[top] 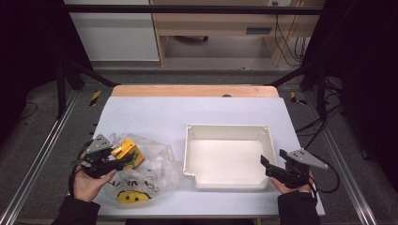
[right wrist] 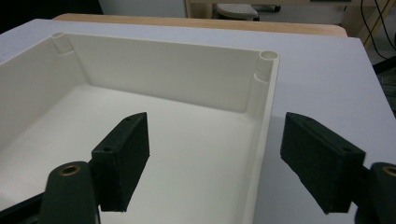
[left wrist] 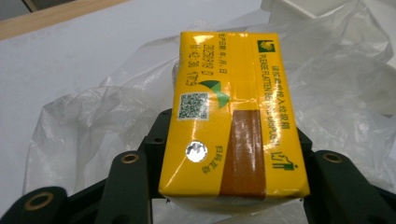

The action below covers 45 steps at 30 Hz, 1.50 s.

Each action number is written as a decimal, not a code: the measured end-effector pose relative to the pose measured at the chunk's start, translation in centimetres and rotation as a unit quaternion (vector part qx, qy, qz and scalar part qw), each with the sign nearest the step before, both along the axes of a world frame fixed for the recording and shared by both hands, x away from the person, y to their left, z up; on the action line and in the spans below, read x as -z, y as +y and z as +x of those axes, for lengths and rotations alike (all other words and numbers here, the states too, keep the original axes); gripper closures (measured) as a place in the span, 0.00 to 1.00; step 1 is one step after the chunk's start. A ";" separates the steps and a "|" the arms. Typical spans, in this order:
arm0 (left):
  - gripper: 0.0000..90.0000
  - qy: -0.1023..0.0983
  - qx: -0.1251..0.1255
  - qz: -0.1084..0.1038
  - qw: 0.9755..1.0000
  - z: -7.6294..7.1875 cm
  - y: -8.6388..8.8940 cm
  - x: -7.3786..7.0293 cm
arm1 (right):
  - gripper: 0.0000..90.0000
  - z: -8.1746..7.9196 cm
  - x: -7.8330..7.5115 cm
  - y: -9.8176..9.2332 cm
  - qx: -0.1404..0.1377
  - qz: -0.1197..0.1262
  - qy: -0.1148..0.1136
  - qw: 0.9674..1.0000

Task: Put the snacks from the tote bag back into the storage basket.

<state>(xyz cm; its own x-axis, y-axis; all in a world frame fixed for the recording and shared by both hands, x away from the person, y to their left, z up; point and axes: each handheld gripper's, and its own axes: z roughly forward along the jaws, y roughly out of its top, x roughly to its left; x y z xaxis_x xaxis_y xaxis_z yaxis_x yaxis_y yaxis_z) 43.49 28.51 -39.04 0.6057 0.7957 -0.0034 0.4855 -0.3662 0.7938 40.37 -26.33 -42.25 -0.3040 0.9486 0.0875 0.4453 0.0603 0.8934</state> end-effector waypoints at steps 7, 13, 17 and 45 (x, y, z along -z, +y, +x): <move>0.56 -0.016 -0.003 -0.018 1.000 -0.9 0.2 -1.7 | 0.27 0.0 0.0 0.0 0.001 -0.001 0.002 1.000; 0.56 -0.033 -0.001 -0.029 0.999 -1.8 0.6 -3.3 | 0.26 0.0 0.0 -0.1 0.001 0.000 0.001 1.000; 0.56 -0.044 -0.002 -0.041 0.998 -2.3 0.7 -4.2 | 0.26 0.0 0.0 -0.1 0.001 0.000 -0.001 1.000; 0.56 -0.090 0.055 -0.051 0.993 -2.8 -3.8 -9.3 | 0.21 -0.7 -0.7 -0.4 0.000 -0.007 -0.014 1.000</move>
<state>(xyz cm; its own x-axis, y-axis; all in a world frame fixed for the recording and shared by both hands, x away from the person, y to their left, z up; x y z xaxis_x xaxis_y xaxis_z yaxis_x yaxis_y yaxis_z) 40.73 24.71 -29.74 0.6864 0.7263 0.0359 0.2937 -0.3220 0.9000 39.69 -26.72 -41.59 -0.3067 0.9495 0.0658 0.4192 0.0727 0.9050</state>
